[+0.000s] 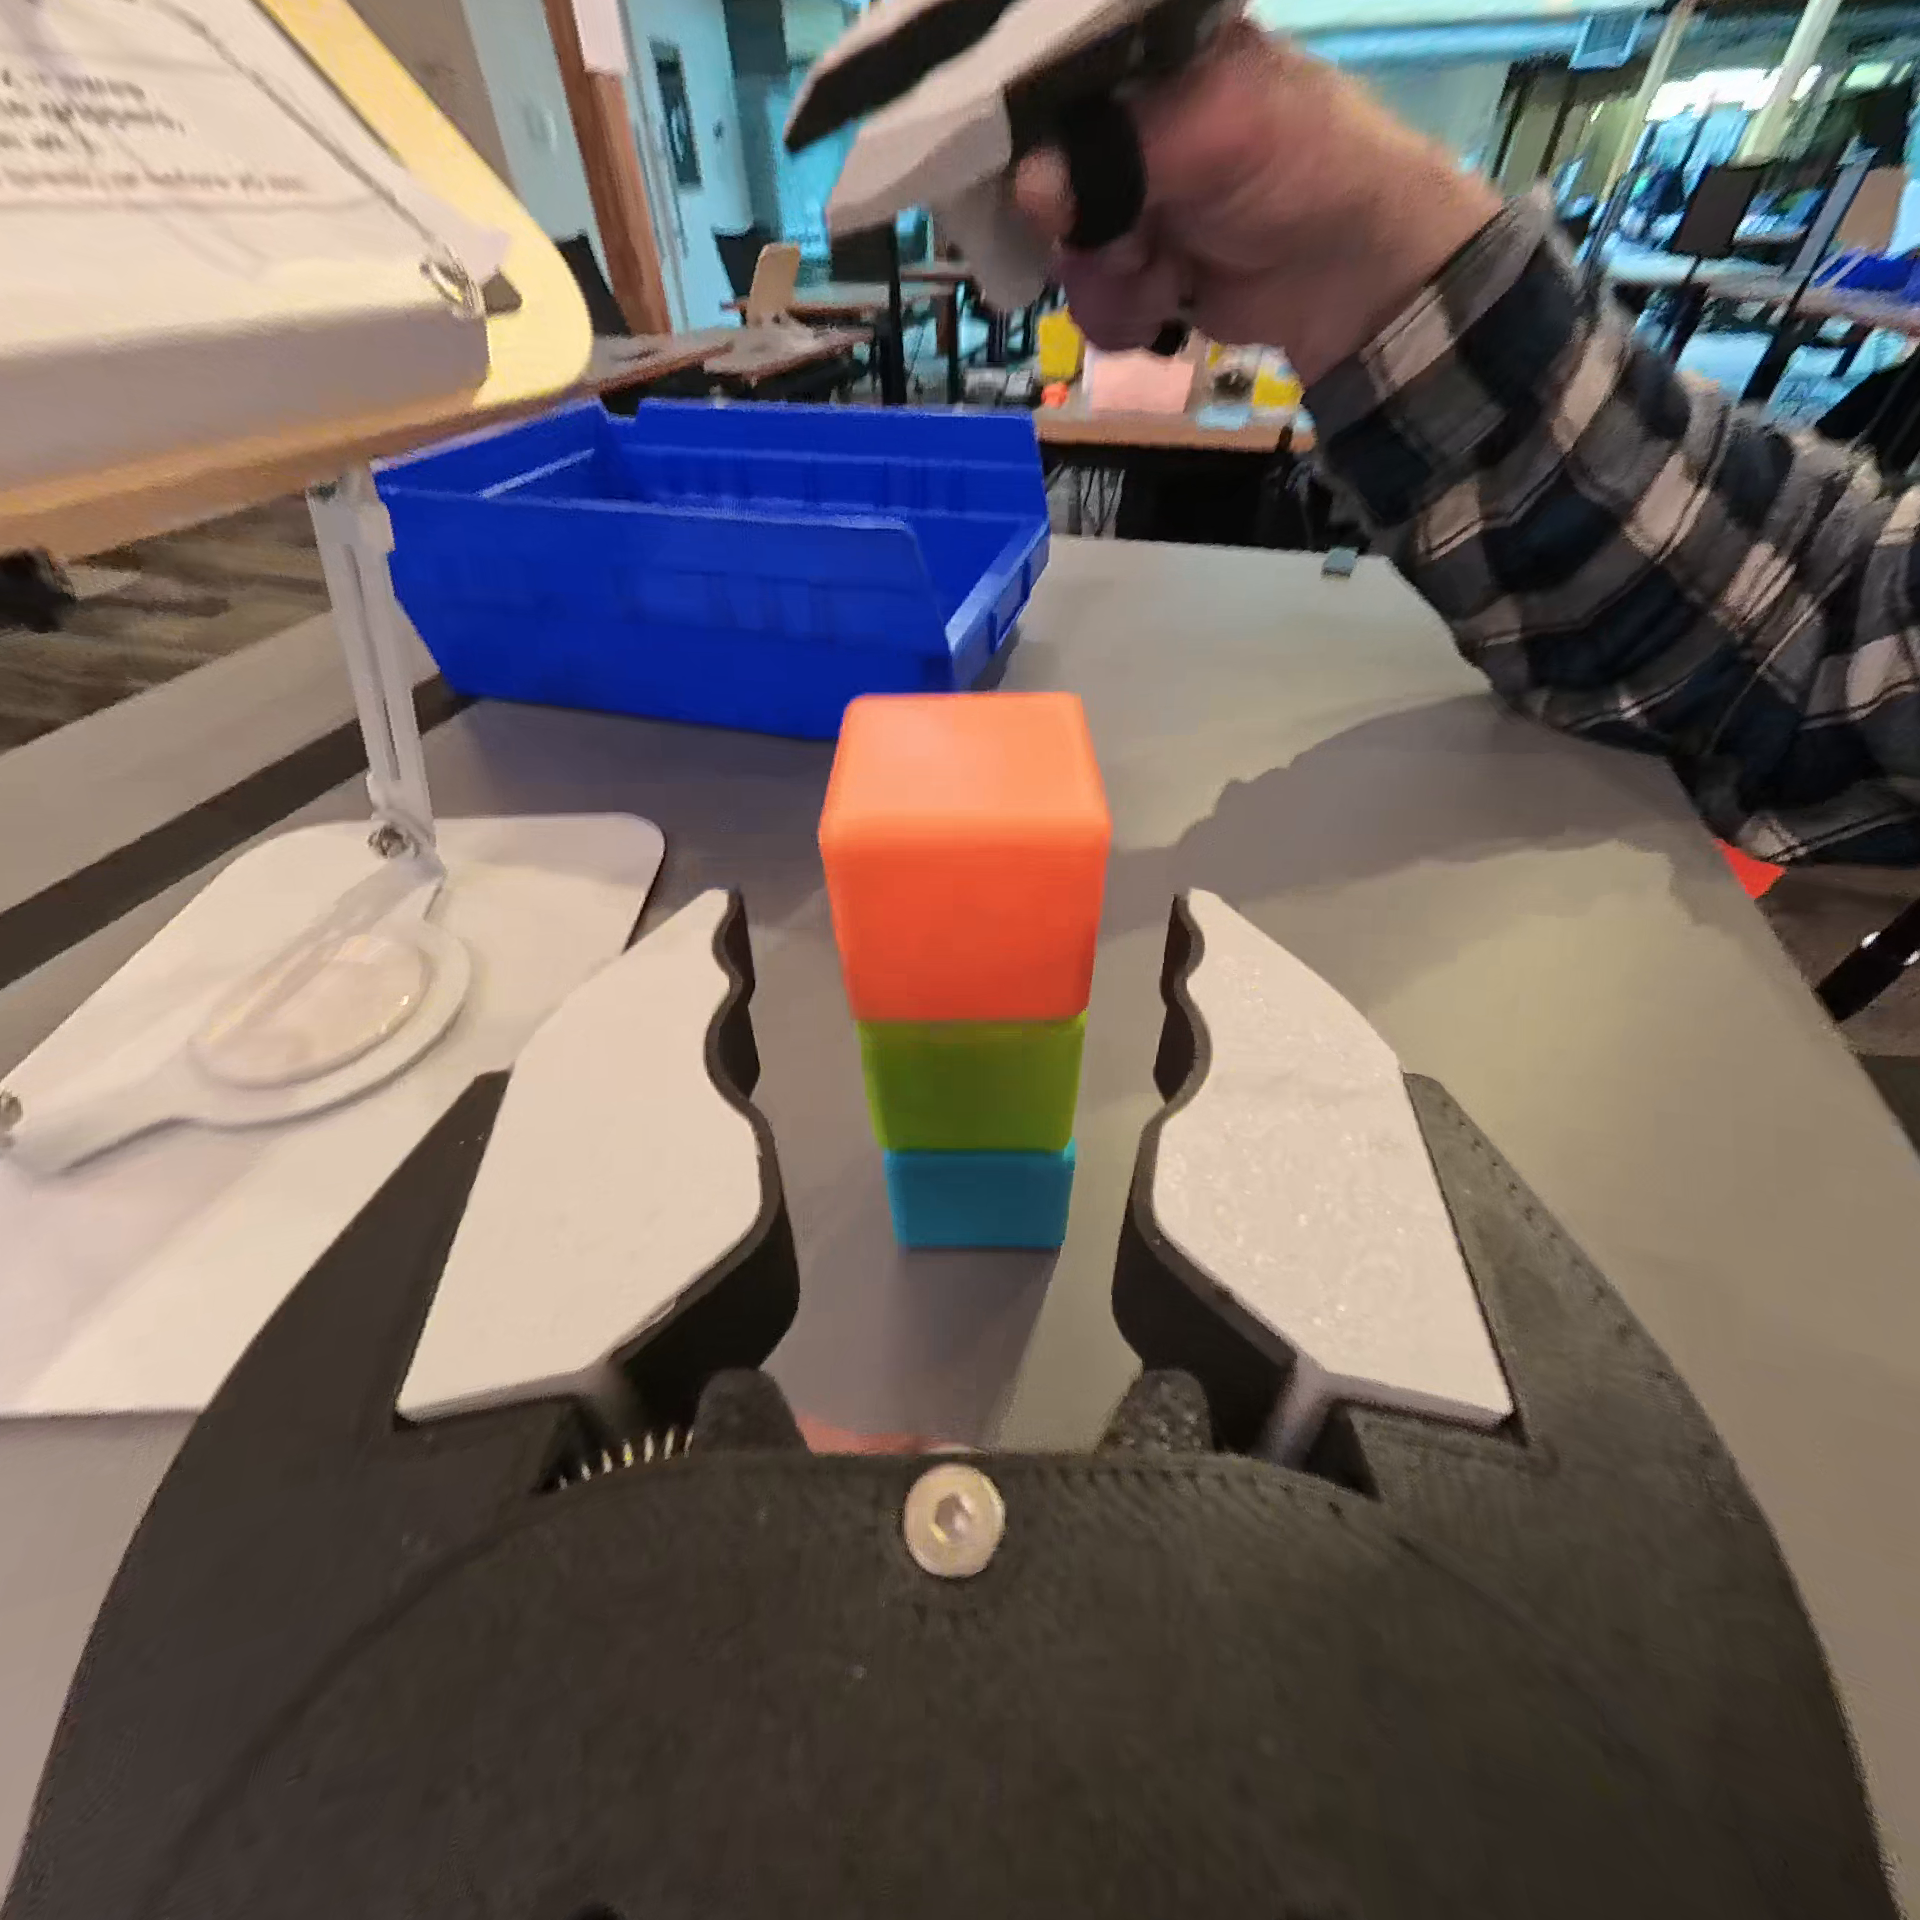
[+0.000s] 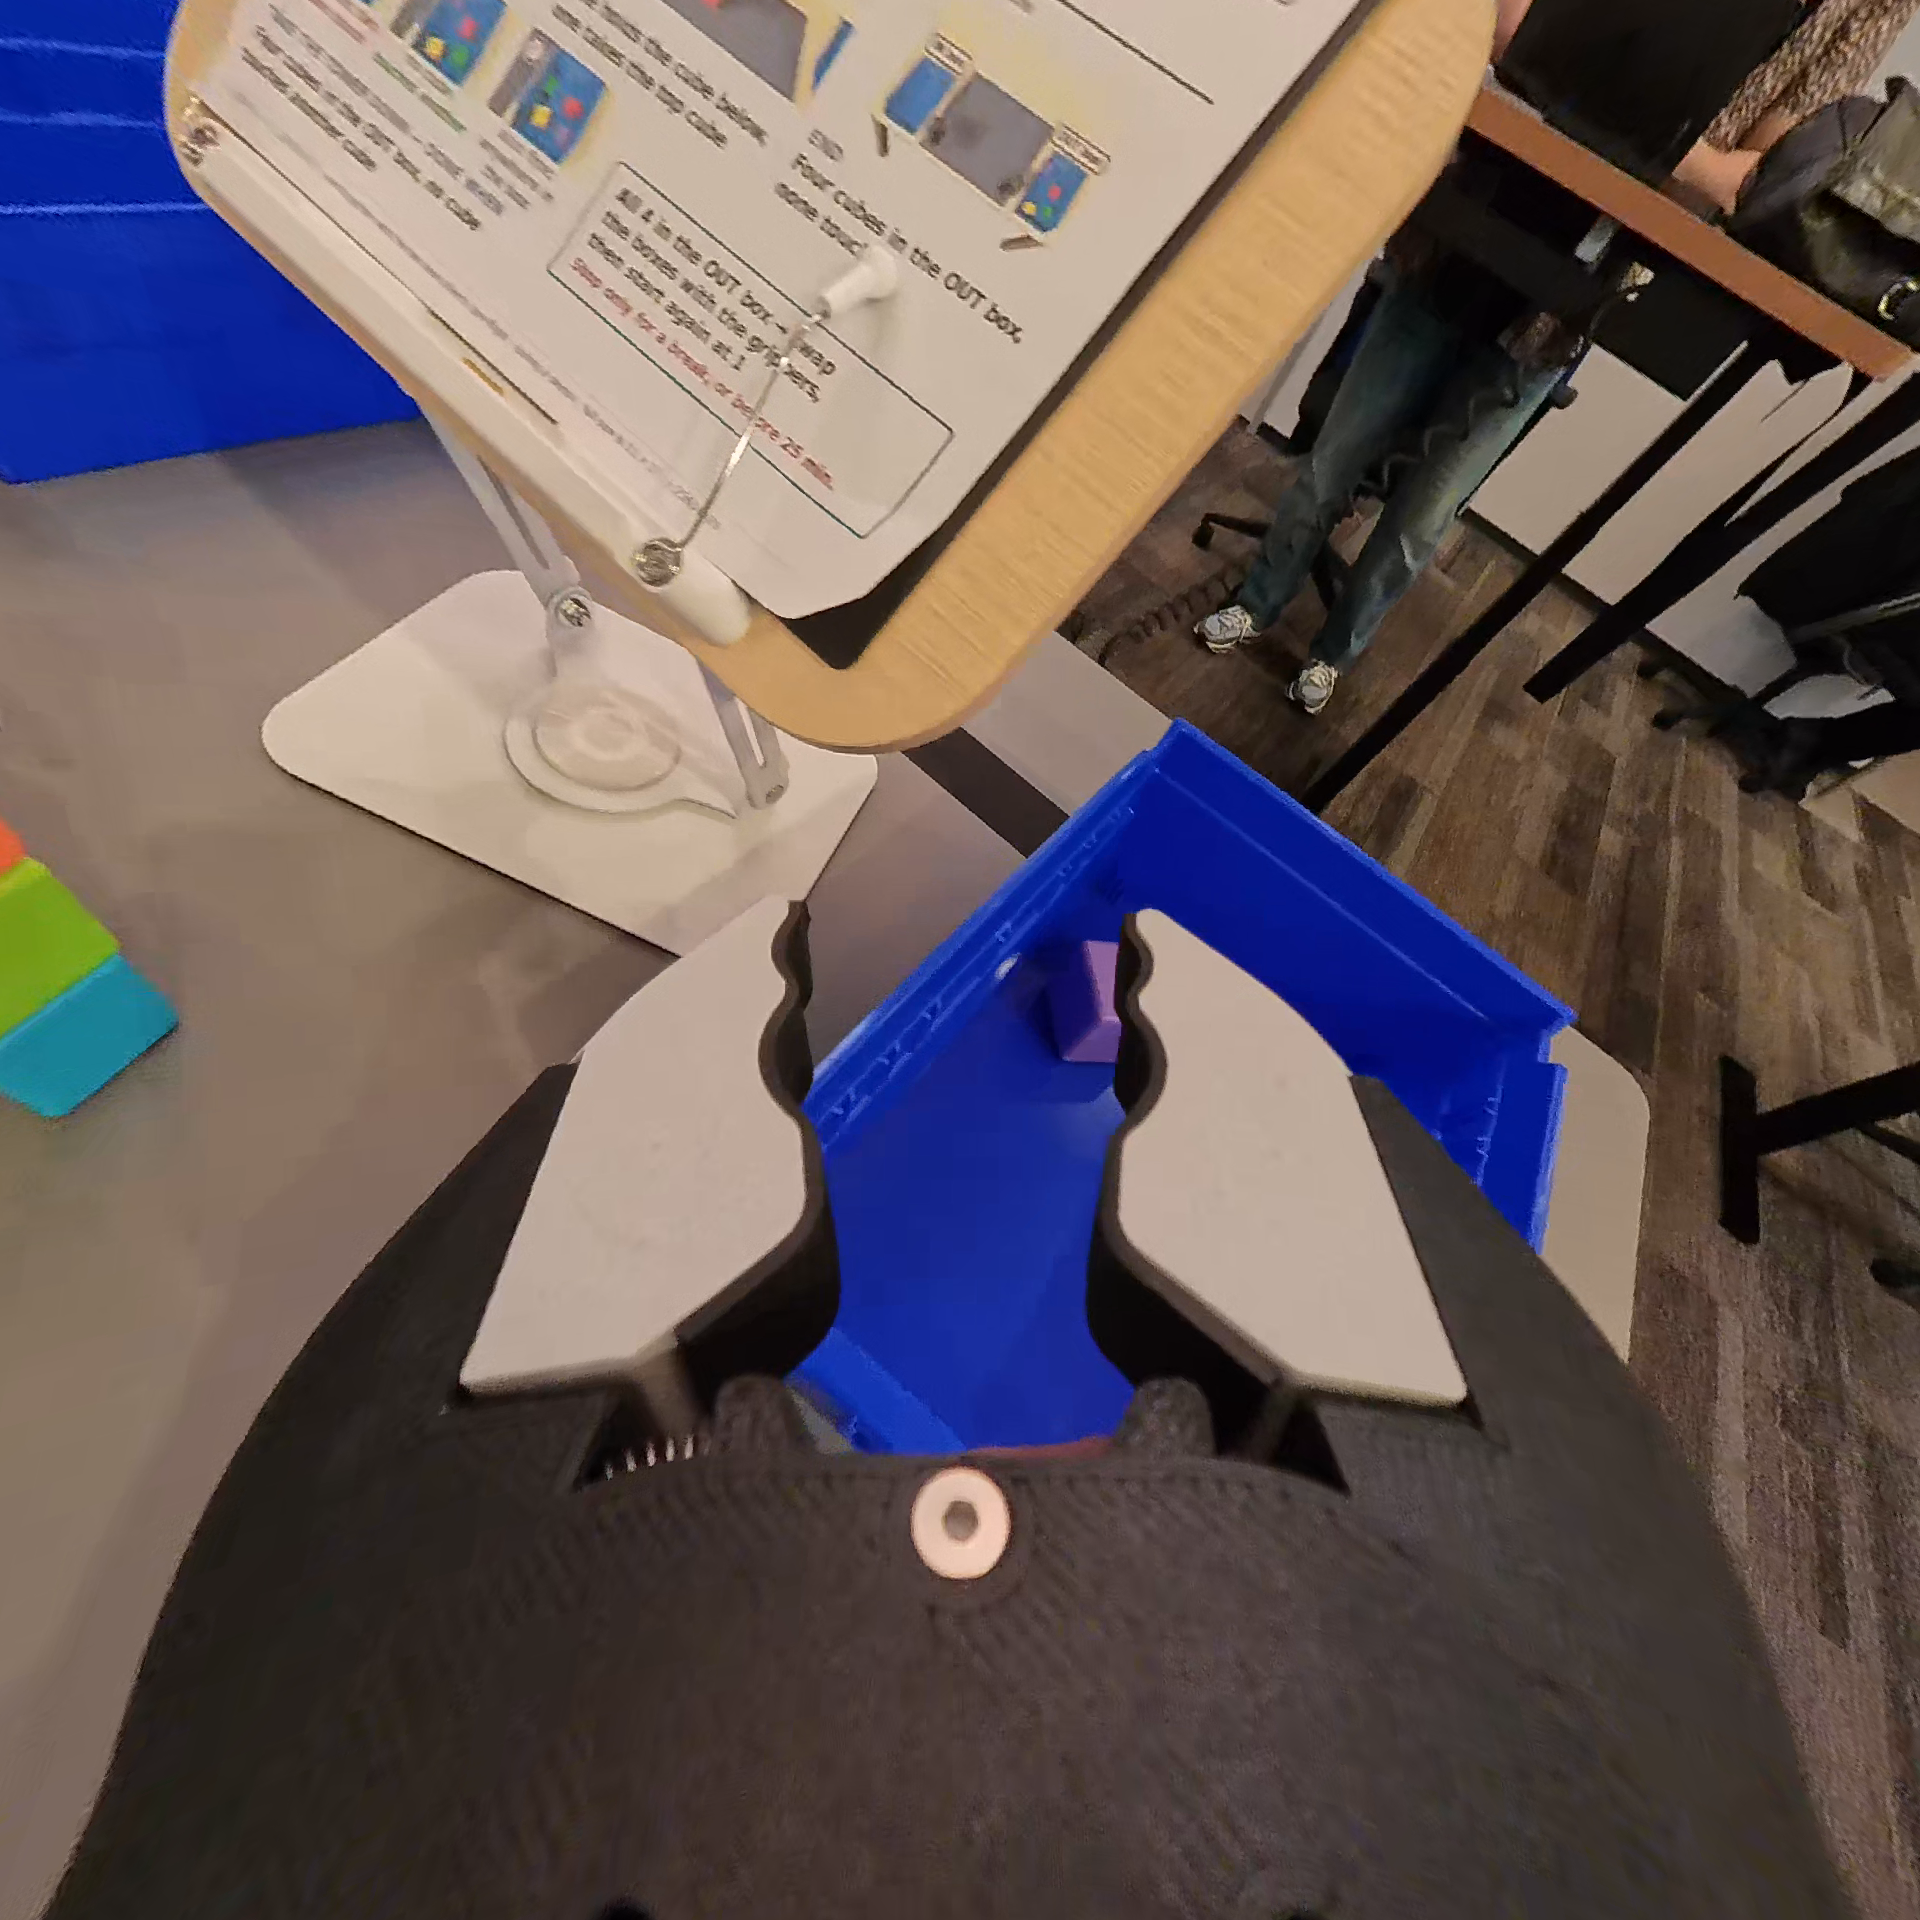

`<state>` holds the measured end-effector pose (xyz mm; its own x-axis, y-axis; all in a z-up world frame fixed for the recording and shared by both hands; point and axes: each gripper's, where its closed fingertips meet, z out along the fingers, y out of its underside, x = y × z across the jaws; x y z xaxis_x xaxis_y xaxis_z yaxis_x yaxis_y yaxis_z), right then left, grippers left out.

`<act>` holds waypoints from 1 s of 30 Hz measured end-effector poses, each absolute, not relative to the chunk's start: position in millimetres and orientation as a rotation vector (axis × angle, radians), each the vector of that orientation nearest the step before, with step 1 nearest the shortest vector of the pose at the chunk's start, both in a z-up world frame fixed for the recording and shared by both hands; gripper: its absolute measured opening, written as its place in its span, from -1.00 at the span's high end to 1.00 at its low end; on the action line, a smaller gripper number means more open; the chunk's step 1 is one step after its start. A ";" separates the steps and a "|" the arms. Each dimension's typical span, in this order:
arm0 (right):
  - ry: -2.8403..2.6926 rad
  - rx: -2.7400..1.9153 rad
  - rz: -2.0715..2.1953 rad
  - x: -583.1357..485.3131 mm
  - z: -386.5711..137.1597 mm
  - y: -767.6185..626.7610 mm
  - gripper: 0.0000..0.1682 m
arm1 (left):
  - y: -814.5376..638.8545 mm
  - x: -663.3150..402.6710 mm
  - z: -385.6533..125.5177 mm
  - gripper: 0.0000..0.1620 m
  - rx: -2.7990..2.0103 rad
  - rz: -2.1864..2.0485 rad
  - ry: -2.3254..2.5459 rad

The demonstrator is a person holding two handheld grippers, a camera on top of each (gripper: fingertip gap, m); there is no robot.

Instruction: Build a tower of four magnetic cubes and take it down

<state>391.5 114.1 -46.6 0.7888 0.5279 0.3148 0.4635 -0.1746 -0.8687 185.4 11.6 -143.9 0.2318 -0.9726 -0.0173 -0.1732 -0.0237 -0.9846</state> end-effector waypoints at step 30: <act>-1.437 -1.572 0.729 183.7 -122.7 13.5 0.15 | 10.3 198.1 -183.7 0.39 -1.630 -0.844 1.326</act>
